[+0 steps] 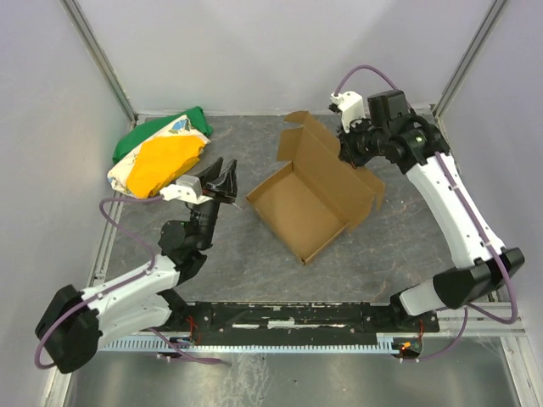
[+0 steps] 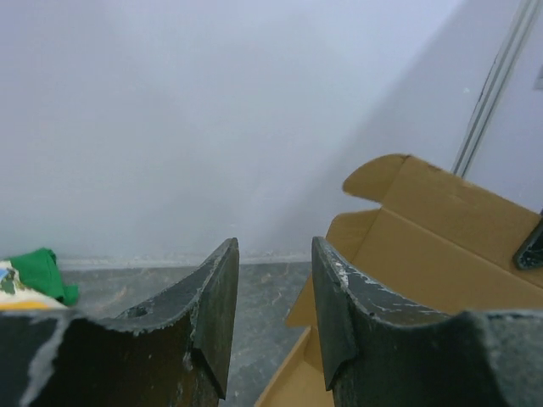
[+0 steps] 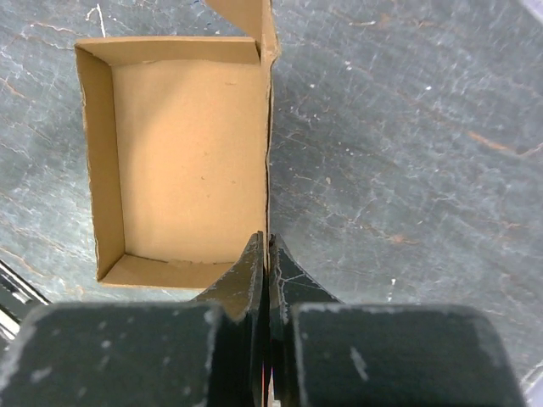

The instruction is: Fold the paper box

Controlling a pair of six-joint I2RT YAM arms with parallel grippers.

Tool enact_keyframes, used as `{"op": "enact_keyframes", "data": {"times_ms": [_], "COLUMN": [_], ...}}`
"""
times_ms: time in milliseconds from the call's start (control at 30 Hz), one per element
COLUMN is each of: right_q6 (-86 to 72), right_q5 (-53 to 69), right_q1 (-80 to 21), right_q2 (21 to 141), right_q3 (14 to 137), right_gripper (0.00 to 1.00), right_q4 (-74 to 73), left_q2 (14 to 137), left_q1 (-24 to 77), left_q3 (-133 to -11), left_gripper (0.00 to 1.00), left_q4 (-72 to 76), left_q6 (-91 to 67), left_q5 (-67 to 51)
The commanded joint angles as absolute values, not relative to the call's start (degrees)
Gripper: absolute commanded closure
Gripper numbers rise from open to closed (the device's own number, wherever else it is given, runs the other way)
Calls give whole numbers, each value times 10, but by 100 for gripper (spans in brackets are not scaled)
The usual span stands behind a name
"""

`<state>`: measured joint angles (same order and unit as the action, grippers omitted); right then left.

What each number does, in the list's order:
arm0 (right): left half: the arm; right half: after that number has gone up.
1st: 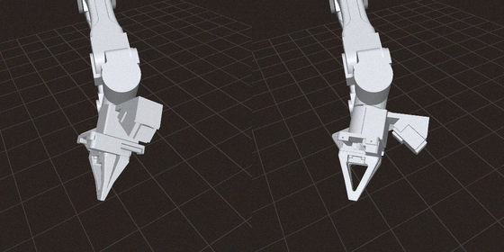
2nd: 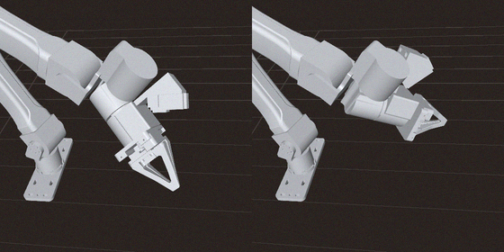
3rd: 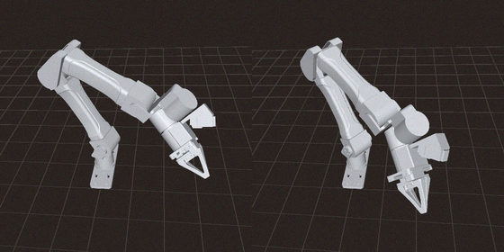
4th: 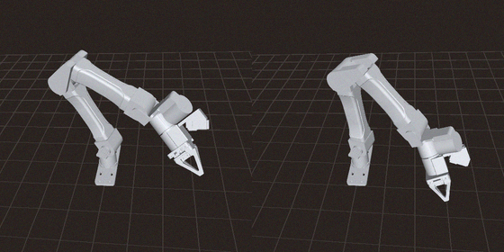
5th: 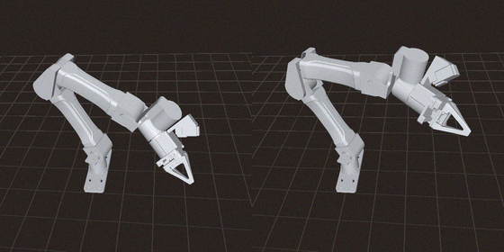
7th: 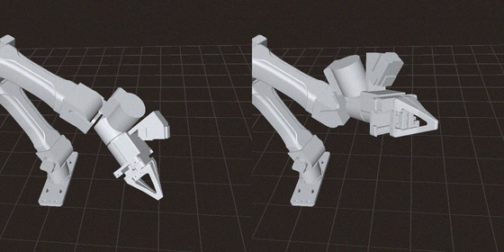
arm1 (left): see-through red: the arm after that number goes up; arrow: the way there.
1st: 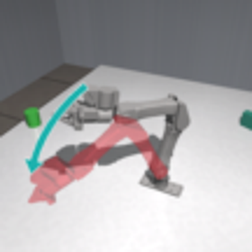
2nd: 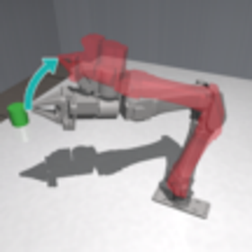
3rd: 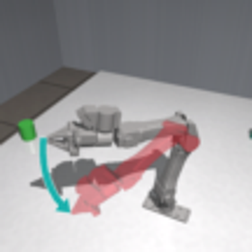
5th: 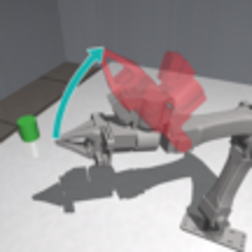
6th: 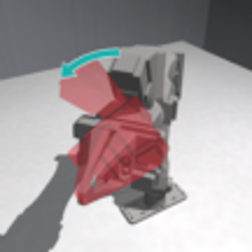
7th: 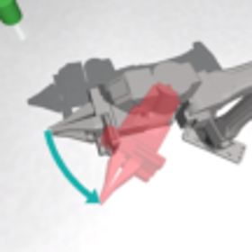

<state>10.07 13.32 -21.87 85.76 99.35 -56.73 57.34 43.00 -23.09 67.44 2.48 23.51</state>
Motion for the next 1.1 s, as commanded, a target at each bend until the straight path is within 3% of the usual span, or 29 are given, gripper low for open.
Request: {"op": "enact_keyframes", "data": {"times_ms": [0, 533, 667, 1067], "right_q6": [169, 278, 318, 309], "right_q5": [138, 47, 71, 117], "right_q1": [-235, -306, -311, -327], "right_q2": [802, 812, 791, 749], "right_q3": [973, 949, 905, 830], "right_gripper": [98, 98, 98, 98], "right_q4": [-513, -580, -563, -486], "left_q2": [523, 621, 648, 716], "left_q1": [432, 409, 343, 330], "left_q3": [-248, -274, -298, -359], "left_gripper": [55, 62, 62, 68], "left_q4": [453, 342, 298, 347], "left_q6": [-81, -237, -325, -374], "left_q5": [276, 545, 425, 168]}}
